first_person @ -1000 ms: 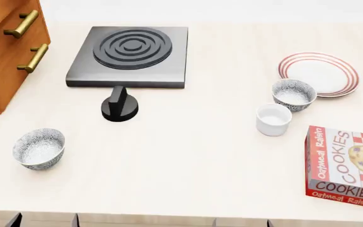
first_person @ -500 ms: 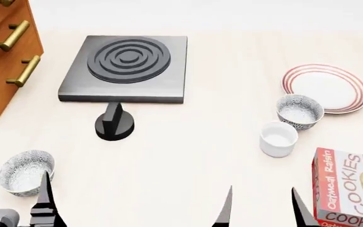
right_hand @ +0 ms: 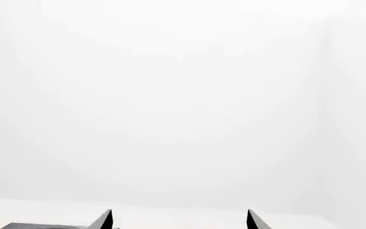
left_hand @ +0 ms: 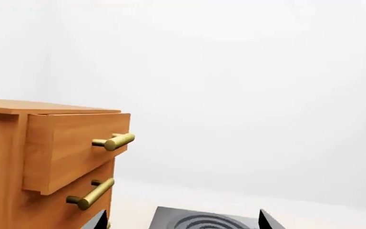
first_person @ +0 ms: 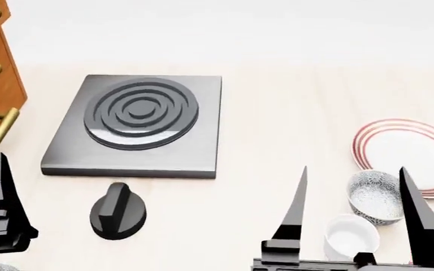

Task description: Pick the akita bowl between the plate and the ramekin and place it on the plate.

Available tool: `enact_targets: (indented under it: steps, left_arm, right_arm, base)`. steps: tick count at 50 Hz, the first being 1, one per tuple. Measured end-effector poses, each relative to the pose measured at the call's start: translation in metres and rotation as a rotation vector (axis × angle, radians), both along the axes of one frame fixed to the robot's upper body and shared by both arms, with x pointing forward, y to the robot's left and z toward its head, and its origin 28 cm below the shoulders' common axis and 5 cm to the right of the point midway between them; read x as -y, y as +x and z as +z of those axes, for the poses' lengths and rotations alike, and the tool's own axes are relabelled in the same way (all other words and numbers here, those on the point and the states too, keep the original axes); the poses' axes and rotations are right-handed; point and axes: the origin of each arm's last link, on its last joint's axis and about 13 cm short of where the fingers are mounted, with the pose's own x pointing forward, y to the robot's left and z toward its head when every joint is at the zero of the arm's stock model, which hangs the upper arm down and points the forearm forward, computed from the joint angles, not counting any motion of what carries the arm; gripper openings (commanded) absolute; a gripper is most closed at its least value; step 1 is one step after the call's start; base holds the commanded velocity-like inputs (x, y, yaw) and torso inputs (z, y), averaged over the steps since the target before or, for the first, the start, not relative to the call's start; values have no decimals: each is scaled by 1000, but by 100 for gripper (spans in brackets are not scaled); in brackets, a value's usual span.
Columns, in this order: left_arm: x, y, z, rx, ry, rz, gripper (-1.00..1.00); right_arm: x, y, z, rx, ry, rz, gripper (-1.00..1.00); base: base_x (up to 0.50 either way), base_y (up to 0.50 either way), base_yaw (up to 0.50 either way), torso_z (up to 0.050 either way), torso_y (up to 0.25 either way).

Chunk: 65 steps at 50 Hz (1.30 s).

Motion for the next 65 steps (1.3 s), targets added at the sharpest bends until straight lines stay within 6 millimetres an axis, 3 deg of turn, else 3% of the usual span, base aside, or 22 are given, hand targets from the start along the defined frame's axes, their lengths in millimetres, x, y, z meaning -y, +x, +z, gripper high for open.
enact_targets:
  steps: [33, 41, 65]
  left_arm:
    - [-2, -4, 8, 42, -25, -7, 100]
    - [-3, -4, 8, 41, -25, -5, 100]
    - [-3, -4, 7, 37, -29, -6, 100]
  right_arm:
    - [2, -6, 11, 54, -12, 4, 100]
    - [3, -6, 10, 59, -2, 3, 100]
    - [3, -8, 10, 63, -2, 13, 100]
  base:
    - [500, 0, 0, 0, 0]
    - [0, -96, 0, 0, 0]
    - [-32, -500, 0, 0, 0]
